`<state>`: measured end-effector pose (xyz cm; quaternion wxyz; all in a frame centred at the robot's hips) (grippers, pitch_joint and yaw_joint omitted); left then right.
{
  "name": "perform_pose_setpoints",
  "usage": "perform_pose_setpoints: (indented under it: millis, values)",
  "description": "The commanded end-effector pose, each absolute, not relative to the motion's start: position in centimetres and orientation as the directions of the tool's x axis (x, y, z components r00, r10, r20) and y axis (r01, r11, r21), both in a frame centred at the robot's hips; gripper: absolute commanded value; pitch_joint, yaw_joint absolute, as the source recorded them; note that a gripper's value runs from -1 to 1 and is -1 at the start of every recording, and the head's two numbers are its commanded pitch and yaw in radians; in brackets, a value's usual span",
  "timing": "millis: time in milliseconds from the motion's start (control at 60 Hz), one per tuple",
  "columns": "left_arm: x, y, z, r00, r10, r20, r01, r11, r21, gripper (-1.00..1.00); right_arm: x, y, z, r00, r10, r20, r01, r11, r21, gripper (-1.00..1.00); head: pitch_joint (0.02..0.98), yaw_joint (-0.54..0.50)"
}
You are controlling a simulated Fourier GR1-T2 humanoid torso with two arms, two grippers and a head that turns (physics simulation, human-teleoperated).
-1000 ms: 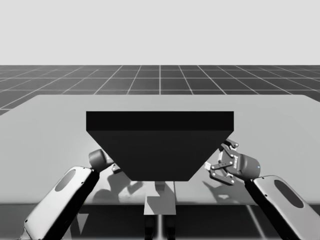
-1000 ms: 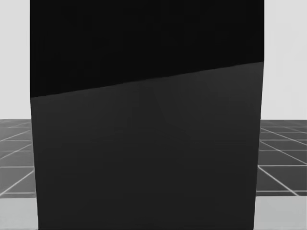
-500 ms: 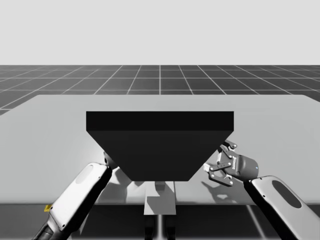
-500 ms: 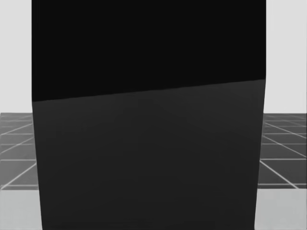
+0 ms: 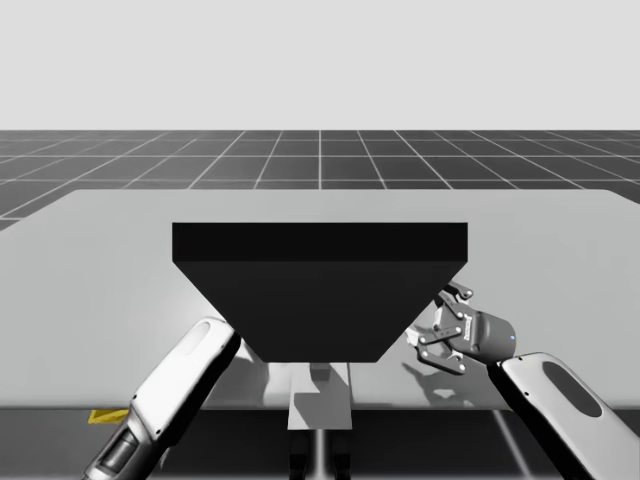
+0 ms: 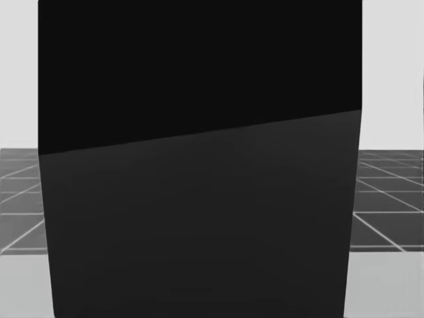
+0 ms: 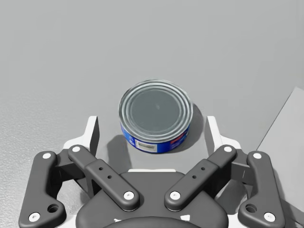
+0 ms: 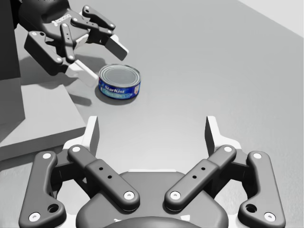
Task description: Reach around the screen and pick up the object behind it.
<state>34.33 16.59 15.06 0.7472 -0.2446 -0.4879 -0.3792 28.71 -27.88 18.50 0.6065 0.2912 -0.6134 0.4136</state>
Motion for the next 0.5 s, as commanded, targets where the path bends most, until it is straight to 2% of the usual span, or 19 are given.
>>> perform_pose_setpoints:
  millis: [17, 317, 500]
  values:
    - [34.5, 15.6, 14.6, 0.241, -0.358, 0.902, 0.825, 0.565, 0.004, -1.00, 28.7, -28.0, 18.4, -0.096, 0.147, 0.9844, -0.860, 0.486, -0.157, -1.00, 0.183, -0.03]
    - [35.8, 15.3, 14.2, 0.247, -0.388, 0.888, 0.830, 0.558, 0.012, -1.00, 28.6, -28.0, 18.2, -0.094, 0.156, 0.9832, -0.862, 0.482, -0.159, -1.00, 0.200, -0.03]
    - [36.9, 14.6, 14.1, 0.259, -0.393, 0.882, 0.836, 0.548, -0.001, -1.00, 28.5, -28.0, 18.1, -0.092, 0.160, 0.9827, -0.862, 0.480, -0.159, -1.00, 0.205, -0.04]
